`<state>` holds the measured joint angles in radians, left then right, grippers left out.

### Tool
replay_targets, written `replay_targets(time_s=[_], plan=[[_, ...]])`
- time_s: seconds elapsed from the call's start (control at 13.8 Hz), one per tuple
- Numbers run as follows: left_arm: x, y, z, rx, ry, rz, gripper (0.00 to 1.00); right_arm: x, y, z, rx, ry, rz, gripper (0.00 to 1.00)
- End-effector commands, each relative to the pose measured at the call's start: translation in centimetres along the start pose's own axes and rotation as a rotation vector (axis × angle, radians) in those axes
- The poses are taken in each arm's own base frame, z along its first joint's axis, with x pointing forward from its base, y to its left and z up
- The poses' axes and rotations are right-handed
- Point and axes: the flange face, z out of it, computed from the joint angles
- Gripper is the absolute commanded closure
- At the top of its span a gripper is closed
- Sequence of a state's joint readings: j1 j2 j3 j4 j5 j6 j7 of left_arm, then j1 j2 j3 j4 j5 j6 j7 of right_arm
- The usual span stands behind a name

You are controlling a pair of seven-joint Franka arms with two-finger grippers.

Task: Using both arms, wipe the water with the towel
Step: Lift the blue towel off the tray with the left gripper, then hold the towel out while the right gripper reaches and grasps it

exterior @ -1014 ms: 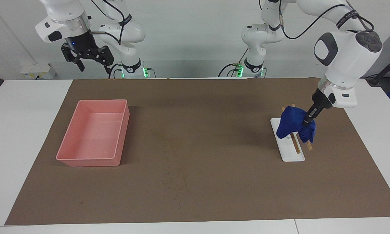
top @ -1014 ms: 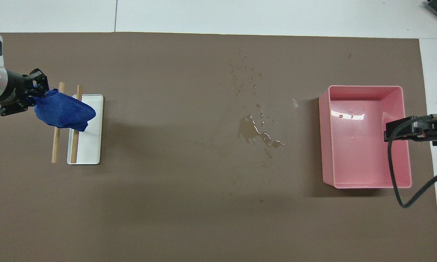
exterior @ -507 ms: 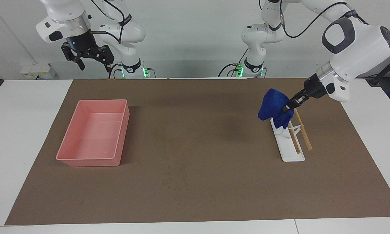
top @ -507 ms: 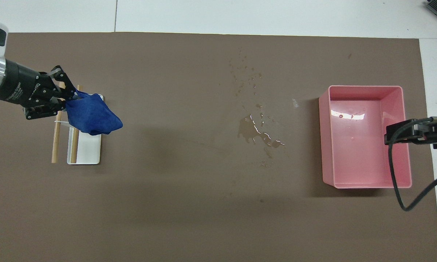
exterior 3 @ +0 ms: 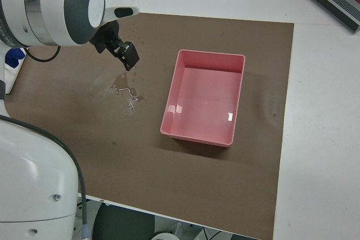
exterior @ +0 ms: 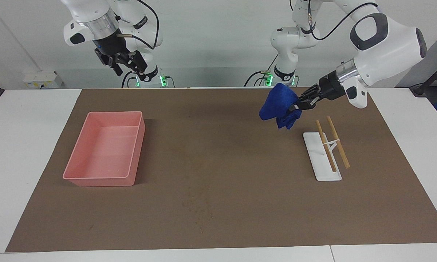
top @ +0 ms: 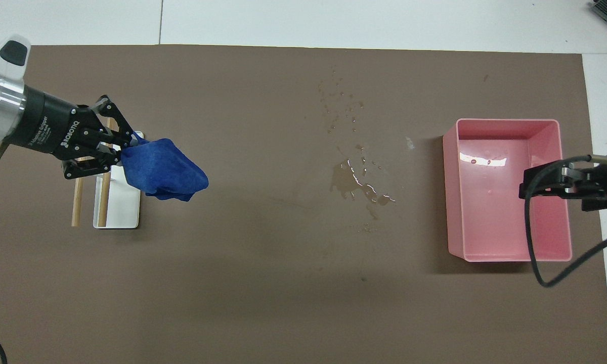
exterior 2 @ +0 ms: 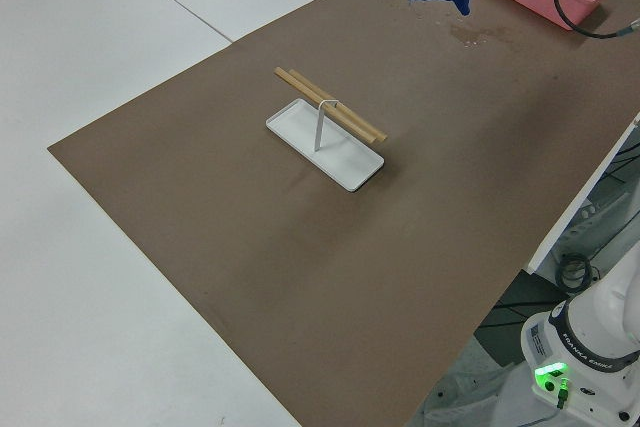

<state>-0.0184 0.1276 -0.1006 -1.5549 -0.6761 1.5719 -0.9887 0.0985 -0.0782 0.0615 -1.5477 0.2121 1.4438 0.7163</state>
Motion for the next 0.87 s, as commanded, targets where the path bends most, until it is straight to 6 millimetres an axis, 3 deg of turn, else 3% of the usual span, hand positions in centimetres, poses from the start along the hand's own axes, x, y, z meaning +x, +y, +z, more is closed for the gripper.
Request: replay_targets(time_s=[0.0, 0.36, 0.58, 0.8], plan=[[-1.7, 1.2, 1.8, -0.093, -0.01, -0.138, 1.0, -1.7, -3.5, 1.6, 0.082, -0.073, 0.214, 0.05], [-3.5, 2.4, 4.5, -0.179, -0.031, -0.391, 1.0, -6.9, -13.1, 4.7, 0.233, -0.207, 0.657, 0.05], [-5.3, 3.1, 5.0, -0.198, -0.113, -0.431, 1.0, -7.3, -15.9, 6.5, 0.282, -0.255, 0.778, 0.05], [-7.3, 3.0, 5.2, -0.184, -0.122, -0.401, 1.0, -6.6, -17.6, 6.9, 0.358, -0.315, 0.936, 0.08]])
